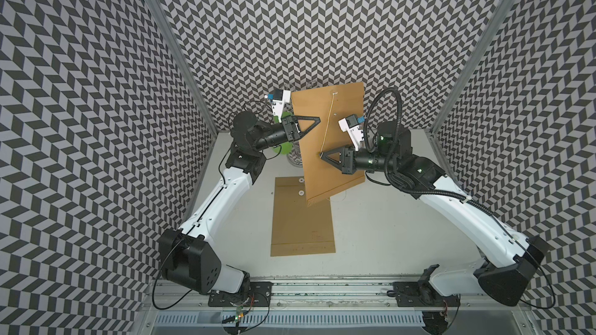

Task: Close the mouth of the file bag
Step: Close the file bag.

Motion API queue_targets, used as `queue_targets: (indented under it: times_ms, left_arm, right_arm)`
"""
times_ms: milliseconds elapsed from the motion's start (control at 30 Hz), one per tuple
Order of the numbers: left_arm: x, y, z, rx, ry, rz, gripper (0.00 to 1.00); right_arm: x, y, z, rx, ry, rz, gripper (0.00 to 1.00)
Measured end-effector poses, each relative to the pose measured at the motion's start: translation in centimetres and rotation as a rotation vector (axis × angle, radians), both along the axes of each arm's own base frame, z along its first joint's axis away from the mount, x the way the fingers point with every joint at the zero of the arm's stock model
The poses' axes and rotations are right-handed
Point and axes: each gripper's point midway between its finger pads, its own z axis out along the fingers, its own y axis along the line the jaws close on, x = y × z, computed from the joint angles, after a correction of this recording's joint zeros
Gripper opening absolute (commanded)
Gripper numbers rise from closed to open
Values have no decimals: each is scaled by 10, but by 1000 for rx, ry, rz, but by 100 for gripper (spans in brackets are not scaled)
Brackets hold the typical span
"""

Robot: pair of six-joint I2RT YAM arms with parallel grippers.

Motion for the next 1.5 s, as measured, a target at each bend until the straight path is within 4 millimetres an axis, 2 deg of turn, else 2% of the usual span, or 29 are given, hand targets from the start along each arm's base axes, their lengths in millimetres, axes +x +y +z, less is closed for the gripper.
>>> queue_targets:
  times_ms: [333, 500, 633, 733, 833, 933, 1100, 1200, 1233, 1300, 1333, 1500]
  left_arm:
    - [-7, 1, 17, -17, -36, -19, 0]
    - [-15, 0, 27, -33, -71, -50, 0]
    - [-25, -4, 35, -35, -111, -82, 0]
    - [-24, -4, 34, -26, -125, -74, 0]
    - [-21, -2, 31, -20, -114, -65, 0]
    - [-19, 0, 33, -21, -117, -55, 0]
    - [-21, 1, 46, -33, -145, -55, 0]
    - [-23, 2, 52, -47, -156, -59, 0]
    - [-24, 2, 52, -50, -156, -61, 0]
    - [-25, 3, 54, -58, -155, -65, 0]
    - [-25, 3, 55, -60, -154, -66, 0]
    - [-26, 3, 57, -66, -160, -69, 0]
  right_arm:
    - [1, -10, -20, -38, 22, -16, 0]
    - [16, -27, -34, -72, 46, -73, 0]
    - [25, -39, -33, -92, 36, -121, 1]
    - [24, -41, -26, -101, 5, -113, 26]
    - [19, -42, -16, -104, -40, -91, 42]
    - [12, -45, -9, -109, -86, -75, 46]
    - [2, -53, 3, -116, -158, -67, 53]
    - [2, -59, 6, -127, -185, -87, 49]
    - [3, -60, 6, -127, -190, -91, 45]
    - [5, -66, 6, -125, -195, -105, 23]
    - [6, -68, 6, -122, -192, -112, 17]
    - [10, -73, 7, -102, -187, -126, 0]
